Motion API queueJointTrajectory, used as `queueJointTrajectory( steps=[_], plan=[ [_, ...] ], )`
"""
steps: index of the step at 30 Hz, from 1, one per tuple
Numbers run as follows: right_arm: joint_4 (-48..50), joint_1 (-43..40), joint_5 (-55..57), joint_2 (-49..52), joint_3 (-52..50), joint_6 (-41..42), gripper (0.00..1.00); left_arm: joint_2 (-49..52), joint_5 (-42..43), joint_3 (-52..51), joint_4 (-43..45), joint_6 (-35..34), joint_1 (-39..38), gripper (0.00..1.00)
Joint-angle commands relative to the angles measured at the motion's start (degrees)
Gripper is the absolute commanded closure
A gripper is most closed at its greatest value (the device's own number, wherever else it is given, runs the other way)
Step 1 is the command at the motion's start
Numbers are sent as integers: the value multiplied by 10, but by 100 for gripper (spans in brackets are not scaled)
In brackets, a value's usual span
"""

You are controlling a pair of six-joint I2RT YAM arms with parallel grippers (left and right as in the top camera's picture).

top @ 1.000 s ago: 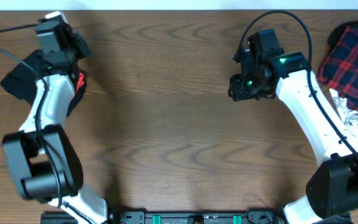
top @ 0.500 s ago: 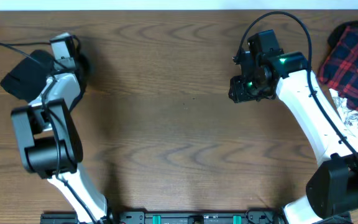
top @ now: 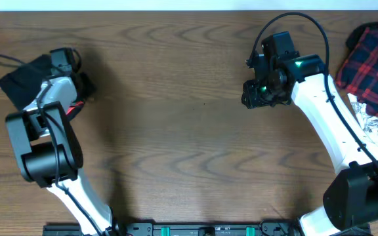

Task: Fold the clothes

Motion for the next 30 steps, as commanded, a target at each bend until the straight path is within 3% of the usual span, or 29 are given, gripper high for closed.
queueJointTrajectory(
  steps=[1, 14, 30],
  plan=[
    [-1, -5, -1, -5, 6, -16, 55, 15, -7, -12, -50, -47, 18, 94],
    [0, -5, 0, -5, 6, -16, 55, 14, -4, -12, -170, -60, 86, 94],
    [-3, -5, -1, -5, 6, -17, 55, -23, -2, -12, -173, -25, 105, 93]
  ],
)
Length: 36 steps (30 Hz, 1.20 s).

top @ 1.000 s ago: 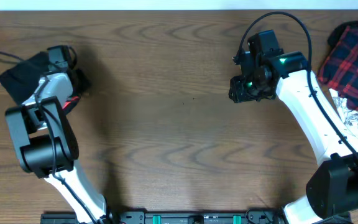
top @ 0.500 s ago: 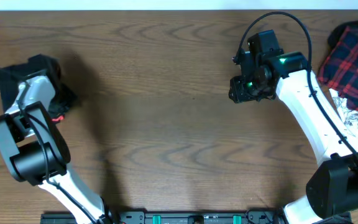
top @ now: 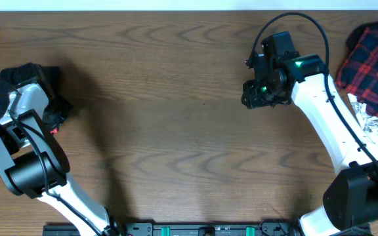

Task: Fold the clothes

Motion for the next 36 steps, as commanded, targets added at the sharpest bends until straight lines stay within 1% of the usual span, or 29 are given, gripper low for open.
queueJointTrajectory(
  steps=[1, 5, 8, 12, 14, 16, 18, 22, 25, 30, 32, 36],
  plan=[
    [-2, -5, -1, -5, 6, -9, 55, -12, 5, -20, -10, 14, 2, 93],
    [0, -5, -1, -5, 6, -9, 54, -76, 45, -20, -6, 19, -2, 92],
    [-1, -5, -1, -5, 6, -9, 55, -151, 75, -20, 10, 22, -2, 89],
    [0, -5, -1, -5, 6, -9, 55, -229, 72, -20, 66, 37, -2, 87],
    [0, -5, -1, -5, 6, -7, 55, -239, 37, -20, 108, 44, -2, 87],
    [-2, -5, -2, -5, 6, -7, 55, -231, 9, -20, 146, 44, -2, 89],
    [-3, -5, -8, -5, 6, -7, 55, -209, 7, -20, 174, 50, -1, 93],
    [-5, -5, -16, -5, 6, -7, 55, -144, -25, -20, 219, 55, 8, 94],
    [-12, -5, -16, -5, 6, -7, 55, -110, -36, -19, 245, 64, 19, 94],
    [-15, -5, -16, -5, 6, -7, 55, -63, -112, -19, 317, 72, 31, 94],
    [-15, -5, -16, -5, 6, -7, 55, -47, -129, -19, 337, 72, 32, 94],
    [-15, -5, -16, -5, 6, -7, 55, -4, -129, -19, 363, 72, 32, 94]
  ],
)
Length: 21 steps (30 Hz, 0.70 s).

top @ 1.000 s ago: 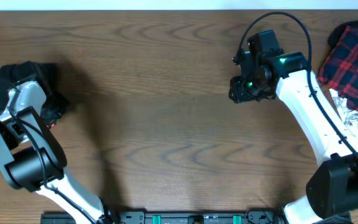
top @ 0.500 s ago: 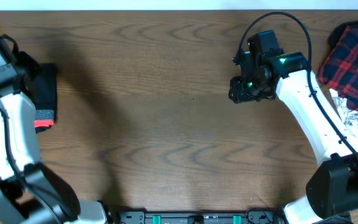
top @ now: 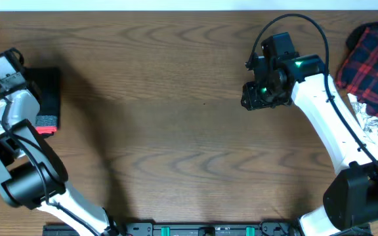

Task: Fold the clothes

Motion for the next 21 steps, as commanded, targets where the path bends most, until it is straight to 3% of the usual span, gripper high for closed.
queueJointTrajectory(
  steps=[1, 9, 12, 15, 21],
  plan=[
    [-2, -5, -5, -5, 6, -7, 55, 49, -29, 1, 11, 10, 1, 94],
    [-2, -5, -5, -5, 6, -7, 55, 123, -28, 1, 20, 7, 7, 94],
    [-2, -5, -5, -5, 6, -7, 55, 145, 18, 1, 18, 13, 2, 94],
    [-2, -5, -4, -5, 6, -7, 55, 157, 83, 1, 17, 37, -12, 94],
    [-4, -5, -5, -5, 6, -7, 55, 160, 83, 3, 21, 102, -62, 94]
  ],
)
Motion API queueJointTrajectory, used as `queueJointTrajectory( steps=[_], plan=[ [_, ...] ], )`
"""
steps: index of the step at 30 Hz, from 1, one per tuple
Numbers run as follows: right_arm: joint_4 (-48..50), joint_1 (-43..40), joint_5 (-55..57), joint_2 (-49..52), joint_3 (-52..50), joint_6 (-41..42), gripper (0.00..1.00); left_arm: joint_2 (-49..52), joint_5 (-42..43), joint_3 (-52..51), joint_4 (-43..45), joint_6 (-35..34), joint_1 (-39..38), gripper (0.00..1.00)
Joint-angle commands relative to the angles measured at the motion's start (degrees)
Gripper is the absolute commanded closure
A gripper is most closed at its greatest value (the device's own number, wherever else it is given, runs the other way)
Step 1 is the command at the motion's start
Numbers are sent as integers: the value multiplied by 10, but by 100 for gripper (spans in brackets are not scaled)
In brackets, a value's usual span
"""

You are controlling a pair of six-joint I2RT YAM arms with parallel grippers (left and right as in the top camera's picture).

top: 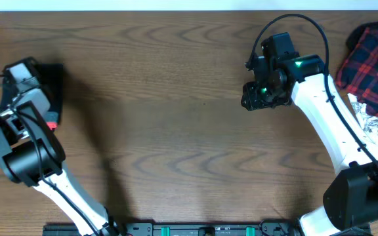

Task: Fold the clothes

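Observation:
A folded black garment [53,88] with a red strip at its near end lies at the table's far left. My left gripper [23,82] hangs over the garment's left part. The wrist above hides its fingers, so its state does not show. My right gripper [253,97] hovers over bare wood at the right of the middle. It touches no cloth, and its jaws are too dark to read. A red and black plaid garment [371,58] lies crumpled at the far right, with a white patterned garment just in front of it.
The wooden table [176,131] stretches between the two arms. The right arm's white links run from the base at the lower right up past the pile of clothes. A dark rail lies along the front edge.
My left wrist has moved right from the table's left edge and now sits over the left part of the black garment. The garment and the right arm have not moved.
The black garment lay bunched under my left arm, further in from the edge. A second later arm and garment were closer to the left edge. Then the garment lay as a flat folded rectangle with my gripper off to its left. Now the gripper is over it again.

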Motion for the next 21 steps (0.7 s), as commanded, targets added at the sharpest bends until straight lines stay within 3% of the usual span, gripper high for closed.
queueJointTrajectory(
  steps=[1, 13, 15, 17, 21],
  plan=[
    [-3, -5, -5, -5, 6, -7, 55, 43, 70, -10, -16, 45, -45, 94],
    [-1, -5, -4, -5, 6, -7, 55, 37, 70, -4, -17, 37, -57, 93],
    [0, -5, -4, -5, 6, -7, 54, 26, 70, -4, -20, 37, -55, 83],
    [2, -5, -4, -5, 6, -7, 54, 6, 70, -3, -28, 40, -55, 65],
    [10, -5, -4, -5, 6, -7, 53, -74, 70, -2, -65, 43, -58, 45]
  ],
)
